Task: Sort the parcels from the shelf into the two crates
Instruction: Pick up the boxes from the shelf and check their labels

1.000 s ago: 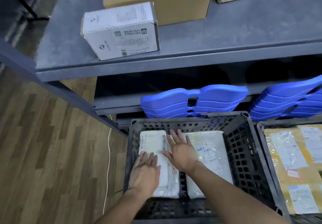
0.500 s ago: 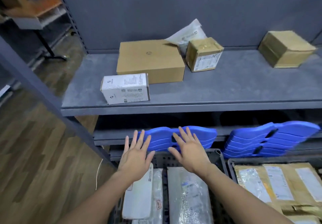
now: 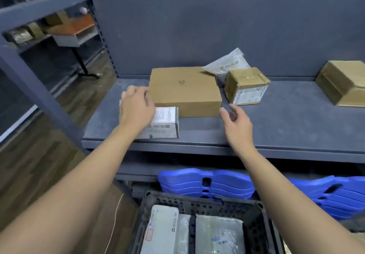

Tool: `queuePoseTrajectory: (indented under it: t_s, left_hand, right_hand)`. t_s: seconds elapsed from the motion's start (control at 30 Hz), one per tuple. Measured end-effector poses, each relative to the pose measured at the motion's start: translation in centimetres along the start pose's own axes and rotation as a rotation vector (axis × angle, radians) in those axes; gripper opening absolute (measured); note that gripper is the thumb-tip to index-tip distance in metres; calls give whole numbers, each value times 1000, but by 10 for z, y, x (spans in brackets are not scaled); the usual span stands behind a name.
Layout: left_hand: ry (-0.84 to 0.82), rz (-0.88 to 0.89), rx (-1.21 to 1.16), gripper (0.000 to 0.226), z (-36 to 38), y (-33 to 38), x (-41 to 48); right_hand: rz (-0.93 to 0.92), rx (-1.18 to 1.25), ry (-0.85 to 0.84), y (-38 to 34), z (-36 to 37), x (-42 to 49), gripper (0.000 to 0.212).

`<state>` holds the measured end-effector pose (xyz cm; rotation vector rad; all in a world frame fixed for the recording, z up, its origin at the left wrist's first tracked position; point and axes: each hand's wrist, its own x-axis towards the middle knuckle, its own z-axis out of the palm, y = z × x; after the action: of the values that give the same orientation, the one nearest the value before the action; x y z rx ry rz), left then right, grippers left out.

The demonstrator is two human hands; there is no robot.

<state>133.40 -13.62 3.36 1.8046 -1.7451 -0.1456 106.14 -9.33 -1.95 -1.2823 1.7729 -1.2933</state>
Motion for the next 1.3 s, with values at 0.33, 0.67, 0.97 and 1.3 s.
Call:
queuePoseTrajectory:
  t_s: [0.33, 0.67, 0.97, 1.3]
  left_hand:
    - [-495, -542, -405, 19, 17, -22, 100]
    - [-380, -420, -732, 17, -36, -21, 106]
    - [-291, -258, -1073, 60, -66, -32, 95]
    - [-267, -289, -1244, 43, -66, -15, 69]
  right_hand:
    - [287, 249, -92, -14, 40, 93, 29]
    - [186, 411, -83, -77, 27, 84, 13]
    - [-4, 677, -255, -106, 13, 77, 67]
    - [203, 821, -251, -119, -8, 46, 39]
